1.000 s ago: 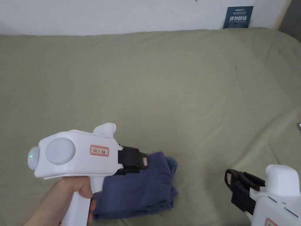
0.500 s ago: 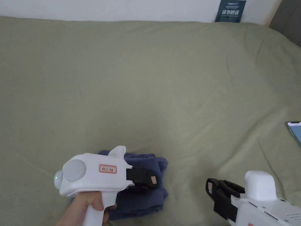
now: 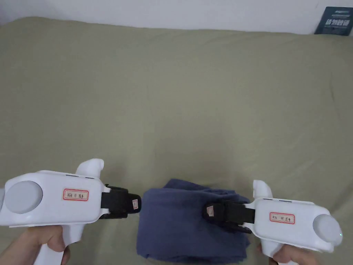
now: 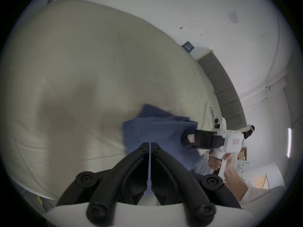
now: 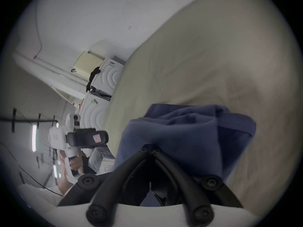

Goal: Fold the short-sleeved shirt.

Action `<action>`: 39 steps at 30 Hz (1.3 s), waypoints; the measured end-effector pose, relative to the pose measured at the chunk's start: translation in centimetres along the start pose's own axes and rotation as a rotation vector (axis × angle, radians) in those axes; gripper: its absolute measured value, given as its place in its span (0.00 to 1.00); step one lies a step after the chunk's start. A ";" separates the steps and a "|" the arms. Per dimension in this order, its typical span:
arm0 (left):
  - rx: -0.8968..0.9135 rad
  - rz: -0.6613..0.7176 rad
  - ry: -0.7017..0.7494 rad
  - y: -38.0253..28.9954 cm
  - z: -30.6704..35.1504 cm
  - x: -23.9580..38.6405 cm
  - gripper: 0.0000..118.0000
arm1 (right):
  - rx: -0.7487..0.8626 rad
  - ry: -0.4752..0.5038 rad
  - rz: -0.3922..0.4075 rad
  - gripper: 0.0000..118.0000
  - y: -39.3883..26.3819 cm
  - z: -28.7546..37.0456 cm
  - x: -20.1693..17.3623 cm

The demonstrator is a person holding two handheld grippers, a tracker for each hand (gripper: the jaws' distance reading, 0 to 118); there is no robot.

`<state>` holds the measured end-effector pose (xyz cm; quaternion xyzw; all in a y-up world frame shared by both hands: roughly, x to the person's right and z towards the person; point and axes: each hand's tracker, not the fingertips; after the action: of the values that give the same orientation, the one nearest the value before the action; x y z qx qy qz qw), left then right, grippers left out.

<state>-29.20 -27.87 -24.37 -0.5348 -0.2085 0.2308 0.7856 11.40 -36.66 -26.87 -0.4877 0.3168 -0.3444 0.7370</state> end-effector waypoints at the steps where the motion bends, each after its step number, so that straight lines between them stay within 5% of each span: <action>1: -0.019 0.010 -0.007 0.0 -0.6 -1.0 0.02 | -0.028 0.040 -0.038 0.01 0.2 -0.2 1.5; 4: -0.055 0.060 -0.083 -0.2 -2.0 -2.7 0.02 | -0.032 0.210 -0.186 0.01 0.1 0.0 4.7; 6: -0.070 0.088 -0.139 -0.1 -2.9 -3.6 0.12 | -0.027 0.216 -0.180 0.01 0.0 0.3 5.1; 7: -0.080 0.112 -0.184 -0.1 -3.4 -4.0 0.32 | -0.023 0.209 -0.167 0.01 0.1 0.5 4.9; 9: -0.094 0.161 -0.264 -0.1 -4.4 -4.4 0.40 | -0.024 0.212 -0.159 0.01 0.1 0.4 4.7; 11: -0.127 0.187 -0.312 0.0 -6.1 -4.6 0.89 | -0.025 0.223 -0.160 0.01 0.0 0.4 4.9; 12: -0.117 0.189 -0.353 0.1 -6.5 -4.6 0.93 | -0.026 0.228 -0.166 0.01 0.0 0.4 5.1; 18: -0.143 0.249 -0.484 -0.2 -9.5 -3.0 0.92 | -0.012 0.270 -0.198 0.01 -0.3 0.1 5.5; 20: -0.121 0.198 -0.456 -0.5 -10.3 -3.0 0.72 | -0.007 0.277 -0.206 0.01 -0.4 0.1 5.5; 22: -0.129 0.201 -0.367 -0.7 -11.0 -4.0 0.28 | -0.002 0.281 -0.211 0.01 -0.4 0.3 5.7; 24: -0.134 0.254 -0.420 -0.9 -11.1 -5.0 0.28 | -0.002 0.267 -0.203 0.01 -0.3 0.4 5.4; 31: -0.149 0.114 -0.384 1.7 -6.9 -4.4 0.28 | 0.007 0.172 -0.072 0.01 0.3 2.1 1.8; 39: -0.089 0.047 -0.163 6.8 6.5 -14.4 0.28 | 0.034 0.156 0.032 0.01 0.3 3.4 -2.5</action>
<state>-45.47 -29.32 -29.66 -0.5535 -0.2693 0.2824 0.7358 12.77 -32.89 -25.71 -0.4415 0.3752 -0.3750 0.7237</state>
